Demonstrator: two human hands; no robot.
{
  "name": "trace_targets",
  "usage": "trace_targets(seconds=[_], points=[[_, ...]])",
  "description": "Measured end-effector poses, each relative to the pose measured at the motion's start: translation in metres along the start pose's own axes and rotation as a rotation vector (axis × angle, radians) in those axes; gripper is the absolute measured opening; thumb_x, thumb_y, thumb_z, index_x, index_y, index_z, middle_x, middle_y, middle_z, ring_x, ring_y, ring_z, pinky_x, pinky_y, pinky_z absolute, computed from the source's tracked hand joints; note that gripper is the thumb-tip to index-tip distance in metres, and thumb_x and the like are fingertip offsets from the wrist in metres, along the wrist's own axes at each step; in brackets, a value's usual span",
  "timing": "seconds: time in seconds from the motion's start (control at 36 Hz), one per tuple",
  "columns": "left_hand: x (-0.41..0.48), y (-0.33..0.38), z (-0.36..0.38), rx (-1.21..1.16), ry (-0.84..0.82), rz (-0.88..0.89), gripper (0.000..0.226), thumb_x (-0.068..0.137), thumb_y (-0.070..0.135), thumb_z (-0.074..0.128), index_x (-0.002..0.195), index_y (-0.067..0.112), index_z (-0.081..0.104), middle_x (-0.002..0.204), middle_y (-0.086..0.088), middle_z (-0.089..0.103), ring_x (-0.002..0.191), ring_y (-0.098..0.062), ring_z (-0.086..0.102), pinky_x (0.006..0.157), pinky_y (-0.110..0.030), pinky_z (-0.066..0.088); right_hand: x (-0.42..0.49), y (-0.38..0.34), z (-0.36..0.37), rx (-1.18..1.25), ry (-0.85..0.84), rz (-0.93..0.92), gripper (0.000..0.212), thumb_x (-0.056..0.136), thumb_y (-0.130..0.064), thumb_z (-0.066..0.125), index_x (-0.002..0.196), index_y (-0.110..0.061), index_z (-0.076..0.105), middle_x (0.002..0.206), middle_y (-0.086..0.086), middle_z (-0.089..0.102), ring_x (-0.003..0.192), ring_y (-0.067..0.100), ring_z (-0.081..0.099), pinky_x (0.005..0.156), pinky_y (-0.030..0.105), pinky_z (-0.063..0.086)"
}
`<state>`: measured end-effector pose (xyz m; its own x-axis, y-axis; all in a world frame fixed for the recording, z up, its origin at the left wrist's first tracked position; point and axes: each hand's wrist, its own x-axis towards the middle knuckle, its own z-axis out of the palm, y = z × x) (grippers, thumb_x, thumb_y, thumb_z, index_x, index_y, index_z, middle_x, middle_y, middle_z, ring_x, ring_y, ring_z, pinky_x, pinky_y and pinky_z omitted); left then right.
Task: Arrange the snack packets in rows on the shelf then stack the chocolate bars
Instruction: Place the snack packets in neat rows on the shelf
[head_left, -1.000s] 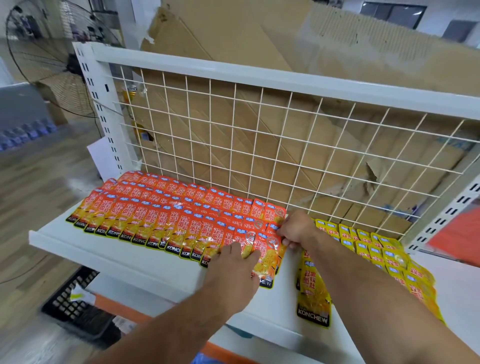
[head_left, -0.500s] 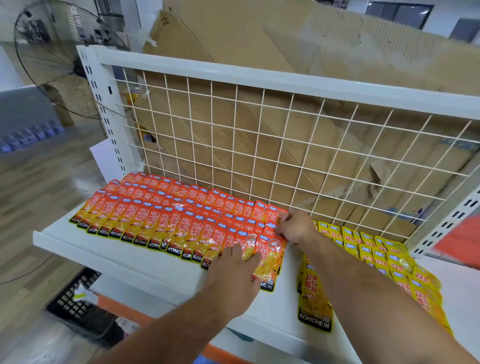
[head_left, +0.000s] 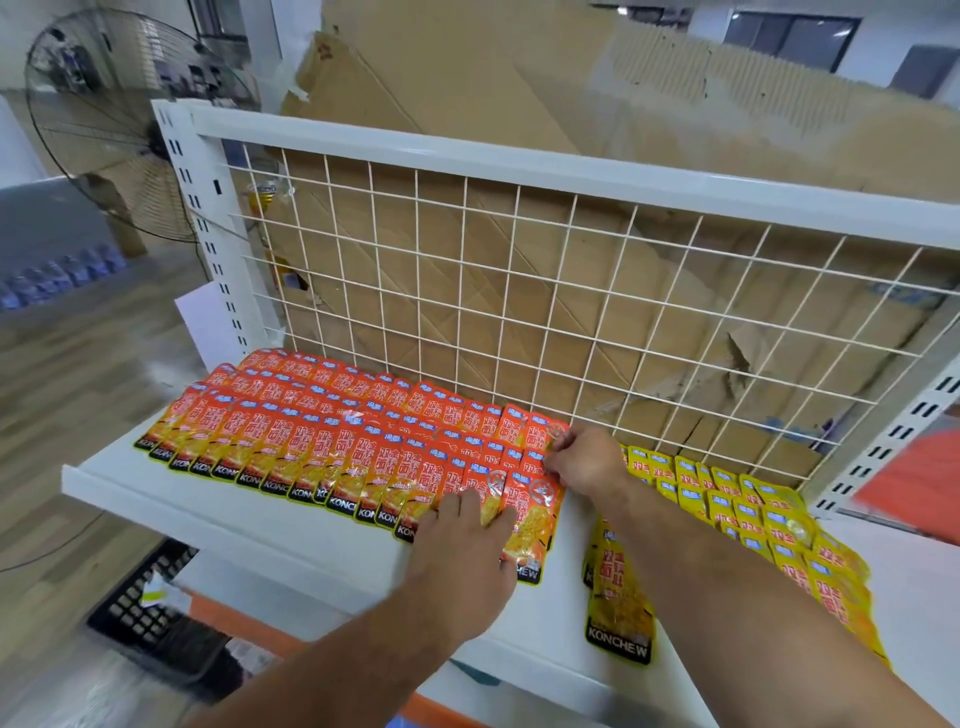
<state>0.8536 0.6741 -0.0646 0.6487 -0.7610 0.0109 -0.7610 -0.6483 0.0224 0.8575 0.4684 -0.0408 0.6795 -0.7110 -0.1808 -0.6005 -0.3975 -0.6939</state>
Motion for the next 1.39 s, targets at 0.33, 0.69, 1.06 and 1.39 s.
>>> trace_targets(seconds=[0.33, 0.69, 1.06, 1.39], points=[[-0.001, 0.012, -0.012, -0.010, 0.059, -0.042, 0.062, 0.094, 0.057, 0.034, 0.150, 0.031, 0.028, 0.150, -0.007, 0.034, 0.133, -0.027, 0.033, 0.105, -0.045, 0.029, -0.040, 0.008, -0.027, -0.634, 0.042, -0.373, 0.036, 0.095, -0.043, 0.054, 0.121, -0.021, 0.063, 0.122, 0.006, 0.064, 0.117, 0.028, 0.056, 0.091, 0.036, 0.051], [0.001, 0.022, -0.020, -0.137, 0.087, 0.014, 0.062, 0.094, 0.051, 0.028, 0.151, 0.028, 0.032, 0.154, -0.003, 0.036, 0.140, -0.027, 0.032, 0.114, -0.045, 0.026, -0.114, 0.059, -0.040, -0.799, -0.064, -0.379, 0.060, 0.095, -0.058, 0.042, 0.147, -0.029, 0.039, 0.155, 0.000, 0.038, 0.142, 0.028, 0.032, 0.116, 0.047, 0.027], [-0.038, 0.080, -0.019, -0.122, 0.085, 0.337, 0.077, 0.085, 0.059, 0.013, 0.146, 0.024, 0.044, 0.150, -0.011, 0.043, 0.136, -0.031, 0.040, 0.109, -0.045, 0.034, -0.224, 0.110, -0.067, -0.714, 0.116, -0.065, 0.088, 0.073, -0.068, 0.013, 0.146, -0.028, 0.043, 0.155, 0.005, 0.042, 0.144, 0.026, 0.033, 0.115, 0.044, 0.032], [-0.091, 0.178, -0.026, -0.123, 0.030, 0.606, 0.060, 0.099, 0.053, 0.031, 0.153, 0.028, 0.028, 0.159, -0.005, 0.027, 0.145, -0.025, 0.021, 0.117, -0.044, 0.017, -0.333, 0.170, -0.118, -0.721, 0.228, 0.166, 0.065, 0.097, -0.056, 0.048, 0.152, -0.023, 0.036, 0.159, 0.007, 0.033, 0.143, 0.029, 0.031, 0.115, 0.039, 0.029]])
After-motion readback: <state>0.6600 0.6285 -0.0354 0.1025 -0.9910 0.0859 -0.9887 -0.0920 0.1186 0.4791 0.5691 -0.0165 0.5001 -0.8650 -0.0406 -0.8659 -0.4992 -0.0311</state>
